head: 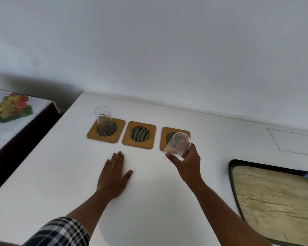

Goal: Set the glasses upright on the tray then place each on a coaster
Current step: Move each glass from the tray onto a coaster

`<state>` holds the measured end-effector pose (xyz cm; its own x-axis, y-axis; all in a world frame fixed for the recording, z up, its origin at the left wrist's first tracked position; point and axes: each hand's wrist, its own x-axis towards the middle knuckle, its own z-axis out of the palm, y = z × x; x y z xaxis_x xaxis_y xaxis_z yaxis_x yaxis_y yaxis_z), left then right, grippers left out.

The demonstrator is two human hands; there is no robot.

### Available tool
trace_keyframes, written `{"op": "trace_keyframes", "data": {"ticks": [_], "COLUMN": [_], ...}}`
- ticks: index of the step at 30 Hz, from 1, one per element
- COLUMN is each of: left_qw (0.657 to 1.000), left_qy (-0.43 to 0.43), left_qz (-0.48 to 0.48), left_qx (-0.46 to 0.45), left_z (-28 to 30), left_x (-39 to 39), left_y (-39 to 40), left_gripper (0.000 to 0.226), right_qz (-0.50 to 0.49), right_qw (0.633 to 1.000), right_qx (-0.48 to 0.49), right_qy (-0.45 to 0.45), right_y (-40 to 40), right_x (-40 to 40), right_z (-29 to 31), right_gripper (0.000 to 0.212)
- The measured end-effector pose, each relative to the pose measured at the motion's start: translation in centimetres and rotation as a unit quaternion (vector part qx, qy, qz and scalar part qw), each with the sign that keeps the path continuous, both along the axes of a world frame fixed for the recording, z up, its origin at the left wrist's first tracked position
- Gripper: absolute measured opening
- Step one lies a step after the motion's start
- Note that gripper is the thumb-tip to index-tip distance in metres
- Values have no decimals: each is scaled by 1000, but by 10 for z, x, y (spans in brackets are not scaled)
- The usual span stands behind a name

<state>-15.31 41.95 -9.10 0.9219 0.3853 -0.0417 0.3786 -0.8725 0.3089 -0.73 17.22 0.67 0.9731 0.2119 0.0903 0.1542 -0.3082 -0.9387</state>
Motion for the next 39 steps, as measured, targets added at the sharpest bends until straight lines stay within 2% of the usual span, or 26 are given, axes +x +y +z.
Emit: {"op": "trace_keyframes", "data": {"ticks": [3,9,17,21,39], "left_qw": [1000,1000,1000,1000,999], "left_qy": [-12,-20,-17,-15,-4], "left_qz": [0,1,5,5,16], "left_qx": [13,2,-19,-27,-49], "left_z": [-6,-7,-5,-4,-4], "left_x": [-1,1,2,2,5], "left_y": [4,4,3,3,2], "left_gripper": [84,83,83,83,85], "right_qz": [8,17,19,23,15], "right_qw": [1000,999,999,999,994], "right_qx": [3,-6,-26,-36,-105], "right_qy": [3,29,15,17,3], "right_y": [34,92,143,161,189], "right_x": [3,15,42,56,55], "right_z": [-1,-10,-20,-27,-37], "right_gripper": [75,77,67,75,64]}}
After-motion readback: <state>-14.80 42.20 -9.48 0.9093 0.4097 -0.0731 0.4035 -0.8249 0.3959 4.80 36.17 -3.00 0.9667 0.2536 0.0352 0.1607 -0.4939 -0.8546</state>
